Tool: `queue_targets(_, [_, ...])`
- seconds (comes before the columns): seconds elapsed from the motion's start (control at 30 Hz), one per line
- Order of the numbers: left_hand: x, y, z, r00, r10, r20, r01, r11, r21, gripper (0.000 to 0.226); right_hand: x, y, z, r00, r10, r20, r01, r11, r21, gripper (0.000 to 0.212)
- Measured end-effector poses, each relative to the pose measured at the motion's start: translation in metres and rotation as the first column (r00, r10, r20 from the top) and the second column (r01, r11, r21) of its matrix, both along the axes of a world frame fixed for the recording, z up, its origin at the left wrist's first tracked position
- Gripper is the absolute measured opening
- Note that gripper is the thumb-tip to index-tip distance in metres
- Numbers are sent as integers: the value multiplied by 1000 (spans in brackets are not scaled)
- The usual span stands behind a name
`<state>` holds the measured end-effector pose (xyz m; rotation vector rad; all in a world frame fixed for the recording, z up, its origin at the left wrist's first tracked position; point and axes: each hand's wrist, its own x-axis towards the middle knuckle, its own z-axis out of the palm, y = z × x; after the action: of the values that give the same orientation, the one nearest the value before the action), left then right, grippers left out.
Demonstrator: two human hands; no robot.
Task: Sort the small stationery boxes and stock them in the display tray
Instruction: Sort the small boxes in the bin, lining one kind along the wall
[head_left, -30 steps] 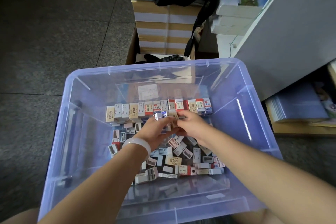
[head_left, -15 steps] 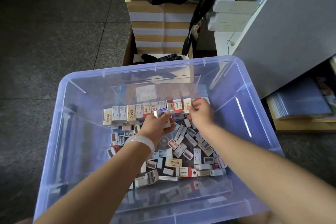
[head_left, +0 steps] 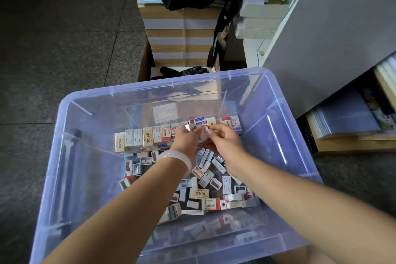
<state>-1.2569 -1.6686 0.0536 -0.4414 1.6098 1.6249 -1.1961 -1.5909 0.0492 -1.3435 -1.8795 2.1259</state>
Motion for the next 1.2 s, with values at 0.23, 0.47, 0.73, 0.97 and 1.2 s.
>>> queue_targets(0.23, [-5,-21,0,993,-89,71,91,996,-18,28,-3,20,-19,954,-288,79,255,924,286,20])
queue_targets(0.47, [-3,-26,-2,996,-73,59,75,997,-18,26,-2,27,-38,969,-108,220,55,971,233,49])
queue_targets(0.73, [1,-17,1,1000,-19,-19,20,1000,17,15,0,-4,-5,978,191,81,-206,928,309,20])
queue_targets(0.97, [-2,-27,3,965,-189,-181,164,976,-142,49,-3,-11,-13,998,47,34,-52,984,172,23])
queue_targets(1.2, [-21,-72,3,884,-405,-232,346,902,-257,13,-6,19,-24,914,-390,110,334,879,341,20])
